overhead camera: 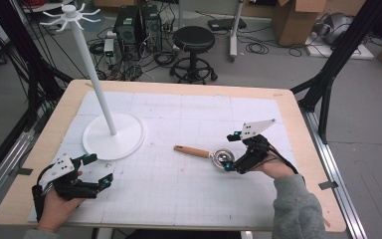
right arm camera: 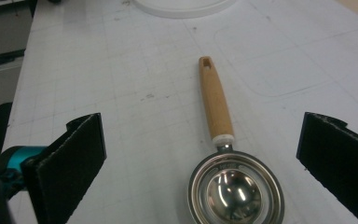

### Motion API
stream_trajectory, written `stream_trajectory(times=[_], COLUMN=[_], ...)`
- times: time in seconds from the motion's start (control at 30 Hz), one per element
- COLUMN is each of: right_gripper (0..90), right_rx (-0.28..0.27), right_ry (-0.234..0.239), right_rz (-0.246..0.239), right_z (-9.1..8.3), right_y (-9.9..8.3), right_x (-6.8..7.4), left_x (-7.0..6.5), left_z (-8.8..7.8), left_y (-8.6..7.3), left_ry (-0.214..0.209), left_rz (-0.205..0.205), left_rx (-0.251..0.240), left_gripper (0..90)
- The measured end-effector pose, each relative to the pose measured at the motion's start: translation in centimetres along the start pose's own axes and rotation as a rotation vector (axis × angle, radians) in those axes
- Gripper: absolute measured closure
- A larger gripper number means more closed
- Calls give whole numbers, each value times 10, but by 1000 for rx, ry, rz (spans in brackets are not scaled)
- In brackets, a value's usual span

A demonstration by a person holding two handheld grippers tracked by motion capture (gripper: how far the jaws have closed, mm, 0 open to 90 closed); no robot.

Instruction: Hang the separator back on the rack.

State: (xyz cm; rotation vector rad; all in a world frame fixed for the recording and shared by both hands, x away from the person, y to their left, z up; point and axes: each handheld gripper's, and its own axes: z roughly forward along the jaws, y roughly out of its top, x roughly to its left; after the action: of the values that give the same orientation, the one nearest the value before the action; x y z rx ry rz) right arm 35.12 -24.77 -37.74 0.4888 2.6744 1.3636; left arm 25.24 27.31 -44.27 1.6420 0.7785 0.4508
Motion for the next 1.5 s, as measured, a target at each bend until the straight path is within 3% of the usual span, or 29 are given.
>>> stream_trajectory(times=[0.47,0.6,0.8,1.23,1.3,1.4,1.5], right_gripper=[5,5,5,6,6,5,6], right_rx=[96,76,45,124,132,135,155], right_ry=[17,25,27,30,31,-2,10], right_rz=[-9,15,11,-37,-41,-50,-48], right_z=[11,11,12,29,33,38,43], right_y=[4,4,3,11,13,14,14], right_x=[-12,-16,-26,-31,-32,-33,-34], left_x=[-3,-3,-3,-3,-2,-2,-4], left_z=[-1,-1,-2,-6,-9,-13,-14], left_y=[1,0,0,-1,-1,2,3], left_ry=[-5,-7,-7,-7,0,4,-3], left_rz=[0,1,-4,-3,-13,-20,-14], left_rx=[5,7,9,9,4,-18,-23], left_gripper=[27,26,27,27,27,26,27])
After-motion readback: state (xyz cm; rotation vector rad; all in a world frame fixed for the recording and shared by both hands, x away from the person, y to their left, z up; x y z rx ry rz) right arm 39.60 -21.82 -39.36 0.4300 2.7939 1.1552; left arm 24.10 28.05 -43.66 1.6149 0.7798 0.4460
